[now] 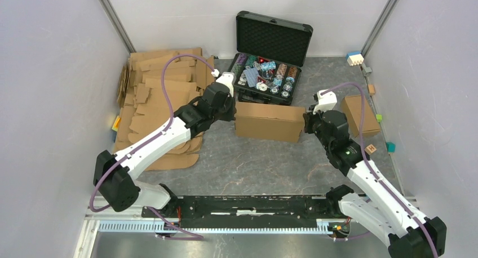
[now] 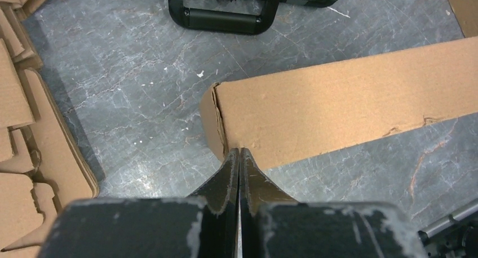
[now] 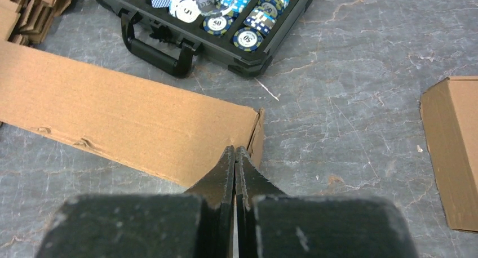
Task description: Fold the paper box
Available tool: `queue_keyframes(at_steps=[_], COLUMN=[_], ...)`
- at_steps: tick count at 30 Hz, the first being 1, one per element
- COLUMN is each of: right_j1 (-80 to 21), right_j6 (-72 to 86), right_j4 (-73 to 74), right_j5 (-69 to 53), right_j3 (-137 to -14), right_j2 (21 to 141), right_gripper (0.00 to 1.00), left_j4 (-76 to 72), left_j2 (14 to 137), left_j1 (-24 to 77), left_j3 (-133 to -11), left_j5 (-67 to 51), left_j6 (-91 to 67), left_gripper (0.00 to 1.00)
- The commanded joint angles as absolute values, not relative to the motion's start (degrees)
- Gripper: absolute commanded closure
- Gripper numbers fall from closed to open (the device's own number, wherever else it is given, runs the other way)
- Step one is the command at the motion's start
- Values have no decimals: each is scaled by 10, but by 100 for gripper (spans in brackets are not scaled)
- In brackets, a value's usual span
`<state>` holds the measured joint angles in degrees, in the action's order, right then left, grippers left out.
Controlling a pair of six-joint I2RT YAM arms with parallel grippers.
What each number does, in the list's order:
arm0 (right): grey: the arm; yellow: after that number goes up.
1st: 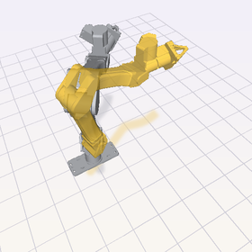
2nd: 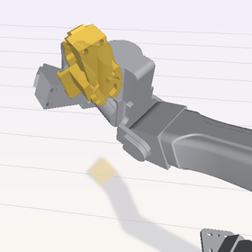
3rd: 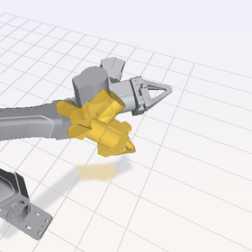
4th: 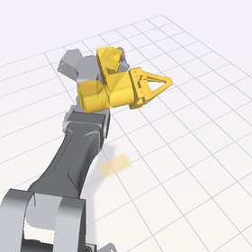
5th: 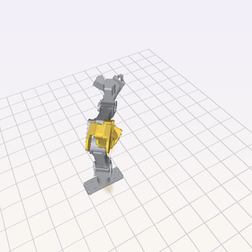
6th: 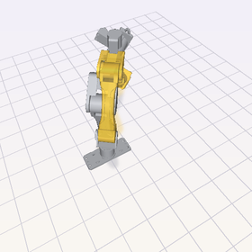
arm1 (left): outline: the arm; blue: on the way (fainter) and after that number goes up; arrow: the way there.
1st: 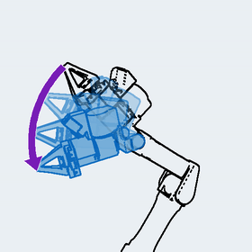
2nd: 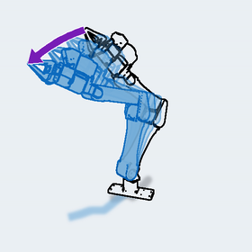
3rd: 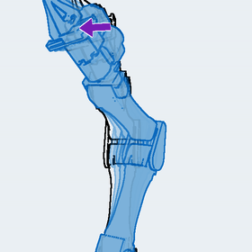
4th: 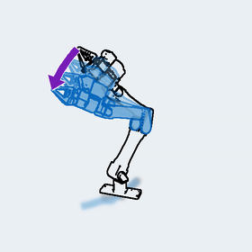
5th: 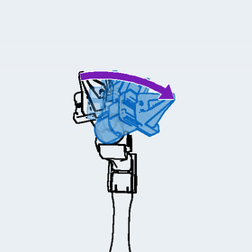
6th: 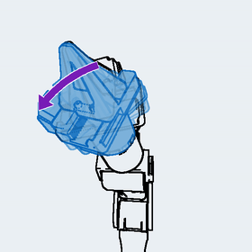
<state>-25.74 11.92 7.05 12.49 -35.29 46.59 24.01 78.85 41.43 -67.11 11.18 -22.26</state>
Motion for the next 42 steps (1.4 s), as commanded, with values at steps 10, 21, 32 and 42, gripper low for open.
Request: queue_keyframes(at_steps=[10, 21, 32, 42], right_j1=[-256, -256, -256, -251], right_j6=[110, 154, 193, 212], right_j4=[164, 245, 291, 181], right_j5=[51, -28, -42, -37], right_j3=[-337, -282, -254, -253], right_j2=[438, 318, 236, 370], right_gripper=[100, 100, 62, 7], left_j4=[265, 309, 296, 82], left_j2=[764, 625, 479, 560], left_j1=[413, 418, 420, 418], left_j3=[-613, -476, -358, -298], left_j5=[60, 3, -73, -65], left_j6=[-220, -290, -358, -455], left_gripper=[98, 98, 71, 18])
